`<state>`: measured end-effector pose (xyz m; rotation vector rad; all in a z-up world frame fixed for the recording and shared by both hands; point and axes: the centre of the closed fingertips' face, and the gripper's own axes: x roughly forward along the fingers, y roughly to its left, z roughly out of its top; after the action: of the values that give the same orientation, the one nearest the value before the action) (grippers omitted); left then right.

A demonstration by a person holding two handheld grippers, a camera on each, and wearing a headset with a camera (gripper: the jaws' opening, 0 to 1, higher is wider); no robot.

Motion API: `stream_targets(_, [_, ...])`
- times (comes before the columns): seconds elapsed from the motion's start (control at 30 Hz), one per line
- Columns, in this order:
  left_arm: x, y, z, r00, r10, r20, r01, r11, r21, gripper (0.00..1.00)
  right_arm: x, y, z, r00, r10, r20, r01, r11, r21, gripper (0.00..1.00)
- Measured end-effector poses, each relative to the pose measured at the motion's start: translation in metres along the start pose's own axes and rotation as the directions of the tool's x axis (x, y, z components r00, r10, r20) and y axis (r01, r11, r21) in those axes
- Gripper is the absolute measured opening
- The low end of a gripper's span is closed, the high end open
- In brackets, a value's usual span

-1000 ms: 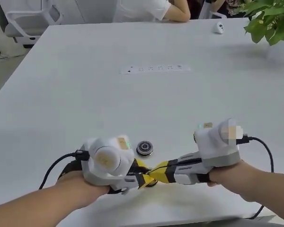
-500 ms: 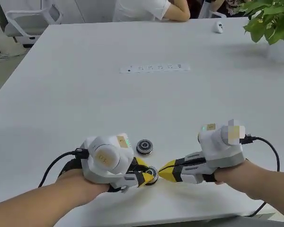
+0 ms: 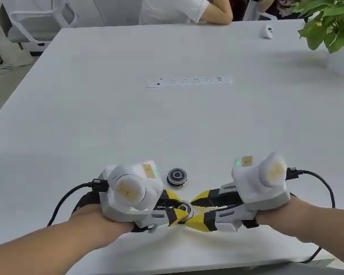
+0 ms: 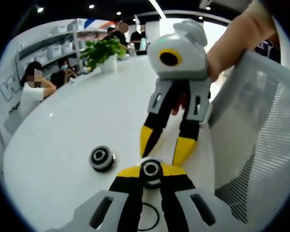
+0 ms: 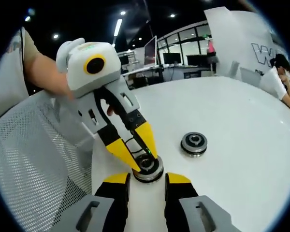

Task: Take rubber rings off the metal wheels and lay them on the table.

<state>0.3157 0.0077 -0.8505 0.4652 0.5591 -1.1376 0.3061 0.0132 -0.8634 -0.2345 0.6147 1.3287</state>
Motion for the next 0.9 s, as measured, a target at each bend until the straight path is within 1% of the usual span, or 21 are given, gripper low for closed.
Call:
stream_targets(0.07, [0.000,0.000,0.000,1.0000,0.000,0.001,0.000,1.000,-0.001,0.12,0.002,0.000,-0.001,0.9999,-0.004,-0.012,0.004,1.000,-0.023,0.27])
stream_targets(0.17, [0.000,0.000,0.000,1.0000,0.000,0.001,0.000,1.000,-0.002,0.12,0.002,0.000,-0.001,0.9999,-0.006,-0.011,0.006,1.000,-0.028,0.24])
stream_targets(0.2, [0.000,0.000,0.000,1.0000,0.000,0.001,0.000,1.000,-0.002,0.12,0.002,-0.001,0.000,0.9999,-0.012,-0.011,0.012,1.000,-0.024,0.23])
stream_targets(0.23, [0.000,0.000,0.000,1.0000,0.000,0.002,0.000,1.000,-0.003,0.12,0.001,-0.001,0.000,1.0000,-0.005,-0.008,0.005,1.000,-0.021,0.23])
stream_targets(0.4, [0.001,0.001,0.000,1.0000,0.000,0.004,0.000,1.000,-0.006,0.12,-0.002,-0.001,-0.002,0.9999,-0.007,-0.008,0.007,1.000,-0.009,0.20])
stream_targets(0.47, [0.001,0.001,0.000,1.0000,0.000,0.005,0.000,1.000,-0.007,0.12,-0.003,-0.001,-0.004,0.9999,-0.009,-0.012,0.009,1.000,-0.004,0.19])
stream_targets(0.53, [0.001,0.001,0.000,1.0000,-0.001,0.006,0.001,1.000,-0.008,0.12,-0.005,-0.004,-0.007,0.9997,-0.013,-0.022,0.013,1.000,-0.007,0.14])
stream_targets(0.6, [0.001,0.001,0.000,1.0000,-0.001,0.007,0.001,1.000,-0.010,0.12,-0.006,-0.004,-0.008,0.9997,-0.013,-0.021,0.013,1.000,0.010,0.12])
stream_targets(0.77, [0.001,0.000,0.000,1.0000,0.000,0.007,0.000,1.000,-0.012,0.12,-0.005,-0.004,-0.008,0.9995,-0.017,-0.027,0.018,1.000,0.014,0.08])
stream_targets(0.8, [0.001,0.000,0.000,1.0000,0.000,0.007,0.000,1.000,-0.012,0.12,-0.006,-0.005,-0.009,0.9992,-0.026,-0.029,0.026,1.000,0.010,0.01])
stream_targets(0.83, [0.001,0.000,0.000,1.0000,0.000,0.006,0.000,1.000,-0.013,0.12,-0.008,-0.009,-0.008,0.9991,-0.031,-0.029,0.031,1.000,0.004,0.00])
stream_targets(0.87, [0.001,0.001,0.000,1.0000,0.003,0.008,-0.003,1.000,-0.012,0.12,-0.007,-0.009,-0.007,0.9993,-0.028,-0.024,0.029,0.999,0.033,0.00])
stream_targets(0.9, [0.001,0.001,0.000,1.0000,0.003,0.007,-0.003,1.000,-0.012,0.12,-0.006,-0.008,-0.008,0.9991,-0.035,-0.024,0.035,0.999,0.011,0.00])
